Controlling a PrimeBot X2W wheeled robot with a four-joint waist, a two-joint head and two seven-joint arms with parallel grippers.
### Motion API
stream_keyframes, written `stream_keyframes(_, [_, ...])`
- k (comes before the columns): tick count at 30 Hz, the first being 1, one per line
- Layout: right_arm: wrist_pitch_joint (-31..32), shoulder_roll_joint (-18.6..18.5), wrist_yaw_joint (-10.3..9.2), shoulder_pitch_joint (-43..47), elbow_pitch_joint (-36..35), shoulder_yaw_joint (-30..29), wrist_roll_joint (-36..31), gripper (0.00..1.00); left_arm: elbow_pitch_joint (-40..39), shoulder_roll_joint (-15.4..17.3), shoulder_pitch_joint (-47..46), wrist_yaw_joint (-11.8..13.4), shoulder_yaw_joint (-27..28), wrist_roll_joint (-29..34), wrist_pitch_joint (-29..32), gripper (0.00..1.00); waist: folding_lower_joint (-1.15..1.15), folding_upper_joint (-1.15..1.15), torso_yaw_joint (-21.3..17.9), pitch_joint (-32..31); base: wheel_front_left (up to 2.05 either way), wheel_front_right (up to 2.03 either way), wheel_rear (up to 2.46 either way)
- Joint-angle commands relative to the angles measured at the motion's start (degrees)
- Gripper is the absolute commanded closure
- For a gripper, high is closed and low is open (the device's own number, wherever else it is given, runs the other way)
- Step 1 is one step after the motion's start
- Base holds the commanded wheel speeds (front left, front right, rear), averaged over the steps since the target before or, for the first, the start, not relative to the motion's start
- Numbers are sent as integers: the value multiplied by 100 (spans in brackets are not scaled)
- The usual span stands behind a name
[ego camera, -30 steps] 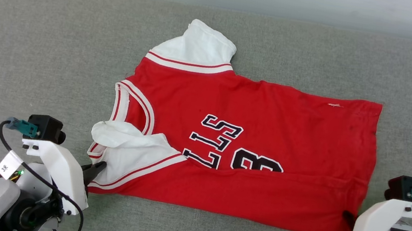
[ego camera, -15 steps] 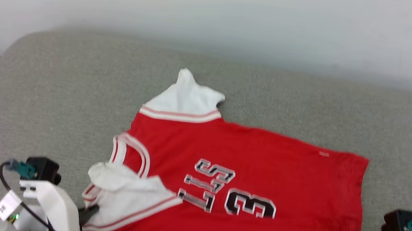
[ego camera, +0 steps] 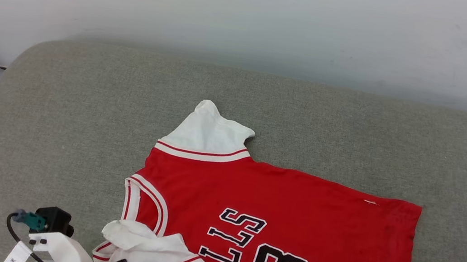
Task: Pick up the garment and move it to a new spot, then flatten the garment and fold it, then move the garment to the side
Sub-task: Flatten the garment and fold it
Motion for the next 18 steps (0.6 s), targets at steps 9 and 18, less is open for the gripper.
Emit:
stream_keyframes(9, [-2413, 59, -3, -155, -196, -43, -310, 0, -17, 19, -518, -47, 57, 642, -620, 0, 1, 0, -23, -73, 0, 0, 0])
stream_keyframes(18, [-3636, 67, -3, -492, -528, -118, -541, 0, -194, -189, -1173, -165, 123, 1519, -1703, 0, 1, 0, -116, 183, 0, 0, 0])
